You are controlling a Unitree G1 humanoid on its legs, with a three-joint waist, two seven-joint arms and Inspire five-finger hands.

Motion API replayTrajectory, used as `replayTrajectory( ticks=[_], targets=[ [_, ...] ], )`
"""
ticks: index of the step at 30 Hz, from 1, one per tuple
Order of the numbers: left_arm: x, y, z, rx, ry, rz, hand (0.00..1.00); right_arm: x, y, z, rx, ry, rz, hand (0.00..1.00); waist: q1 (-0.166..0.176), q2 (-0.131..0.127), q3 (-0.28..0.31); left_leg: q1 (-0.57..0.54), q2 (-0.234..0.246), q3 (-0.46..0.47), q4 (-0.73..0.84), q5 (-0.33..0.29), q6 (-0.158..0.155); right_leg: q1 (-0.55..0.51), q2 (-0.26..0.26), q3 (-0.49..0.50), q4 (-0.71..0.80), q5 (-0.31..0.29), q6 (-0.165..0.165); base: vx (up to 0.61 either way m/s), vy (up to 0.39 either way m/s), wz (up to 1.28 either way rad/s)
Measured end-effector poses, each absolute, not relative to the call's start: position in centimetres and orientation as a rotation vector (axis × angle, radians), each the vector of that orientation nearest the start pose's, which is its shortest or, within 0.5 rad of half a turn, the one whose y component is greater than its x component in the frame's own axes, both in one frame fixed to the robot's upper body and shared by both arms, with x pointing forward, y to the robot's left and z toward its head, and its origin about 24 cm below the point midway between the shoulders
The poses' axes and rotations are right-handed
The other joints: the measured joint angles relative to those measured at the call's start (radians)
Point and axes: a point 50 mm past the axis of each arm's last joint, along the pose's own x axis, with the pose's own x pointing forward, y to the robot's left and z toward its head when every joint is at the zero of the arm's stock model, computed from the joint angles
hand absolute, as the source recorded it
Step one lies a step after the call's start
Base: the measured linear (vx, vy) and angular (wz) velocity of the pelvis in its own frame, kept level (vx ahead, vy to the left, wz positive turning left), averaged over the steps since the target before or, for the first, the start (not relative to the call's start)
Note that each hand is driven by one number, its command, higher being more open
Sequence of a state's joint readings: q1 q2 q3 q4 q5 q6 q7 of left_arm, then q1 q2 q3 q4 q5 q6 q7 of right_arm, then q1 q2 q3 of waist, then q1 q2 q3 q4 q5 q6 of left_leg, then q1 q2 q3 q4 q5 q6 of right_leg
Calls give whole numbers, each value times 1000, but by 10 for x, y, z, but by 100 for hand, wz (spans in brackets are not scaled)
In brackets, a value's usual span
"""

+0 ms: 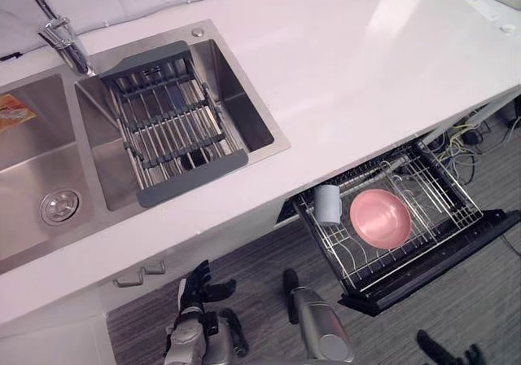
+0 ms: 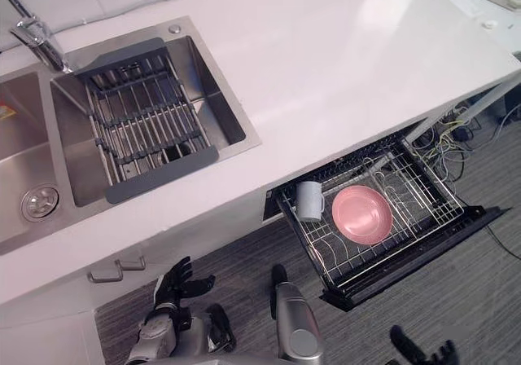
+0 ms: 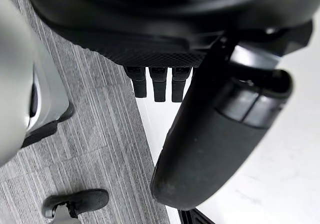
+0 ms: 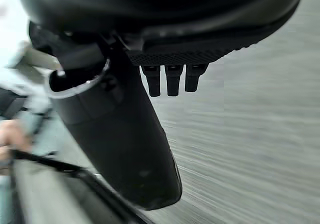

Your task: Walk over to the sink, pick up the cup, carry it to the dishwasher, place the cup inside the dishwasher, then close the dishwasher door

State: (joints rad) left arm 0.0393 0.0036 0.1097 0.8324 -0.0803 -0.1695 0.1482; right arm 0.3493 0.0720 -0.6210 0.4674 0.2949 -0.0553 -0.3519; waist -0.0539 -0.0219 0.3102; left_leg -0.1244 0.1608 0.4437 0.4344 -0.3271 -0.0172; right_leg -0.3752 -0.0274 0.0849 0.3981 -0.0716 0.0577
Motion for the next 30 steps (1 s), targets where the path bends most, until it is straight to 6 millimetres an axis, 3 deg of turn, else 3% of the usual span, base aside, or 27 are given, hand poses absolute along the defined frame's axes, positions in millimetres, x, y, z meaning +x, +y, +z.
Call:
replayTrajectory(
  ticks=[2, 4, 6, 11, 16, 19, 25, 30],
  targets=[
    [163, 180, -123, -54, 703, 302, 90, 56, -275, -107, 314, 685, -1163, 90, 1, 0, 2, -24, 0, -2, 13, -2, 2, -18, -4, -1, 1, 1, 1, -64, 12, 1],
    [165, 180, -122, -61, 697, 304, 90, 85, -274, -103, 324, 637, -1089, 90, 3, 3, 14, -51, -3, -13, 25, -3, 5, -34, -11, -9, 0, 5, -2, -43, 10, 12],
    [171, 180, -119, -70, 677, 305, 90, 135, -274, -87, 290, 539, -952, 90, 16, 9, 35, -80, -14, -28, 26, 5, 14, -55, -27, -21, -2, 21, 3, -21, 9, 22],
    [188, 185, -108, -55, 612, 300, 90, 186, -279, -52, 178, 404, -861, 90, 42, 26, 80, -145, -35, -59, 0, 36, 24, -95, -49, -48, -31, 47, 5, -3, -8, 22],
    [214, 182, -87, -72, 489, 287, 90, 265, -264, 10, 96, 188, -714, 90, 72, 54, 116, -182, -55, -125, -49, 91, 24, -104, -75, -115, -54, 56, 1, 33, -55, 38],
    [225, 176, -79, -104, 439, 284, 90, 315, -257, 70, 49, 18, -615, 90, 95, 98, 138, -199, -58, -155, -88, 132, 14, -116, -78, -148, -63, 65, -10, 28, -84, 29],
    [227, 173, -78, -105, 436, 271, 90, 322, -257, 63, -53, 90, -617, 90, 80, 101, 140, -190, -56, -231, -149, 189, -10, -95, -76, -209, -68, 72, -22, 1, -94, 31],
    [225, 179, -80, -76, 447, 267, 90, 316, -260, 39, -162, 194, -539, 90, 80, 101, 140, -162, -42, -302, -161, 217, -33, -1, -54, -278, -141, 79, -55, -94, -84, 33]
  ],
)
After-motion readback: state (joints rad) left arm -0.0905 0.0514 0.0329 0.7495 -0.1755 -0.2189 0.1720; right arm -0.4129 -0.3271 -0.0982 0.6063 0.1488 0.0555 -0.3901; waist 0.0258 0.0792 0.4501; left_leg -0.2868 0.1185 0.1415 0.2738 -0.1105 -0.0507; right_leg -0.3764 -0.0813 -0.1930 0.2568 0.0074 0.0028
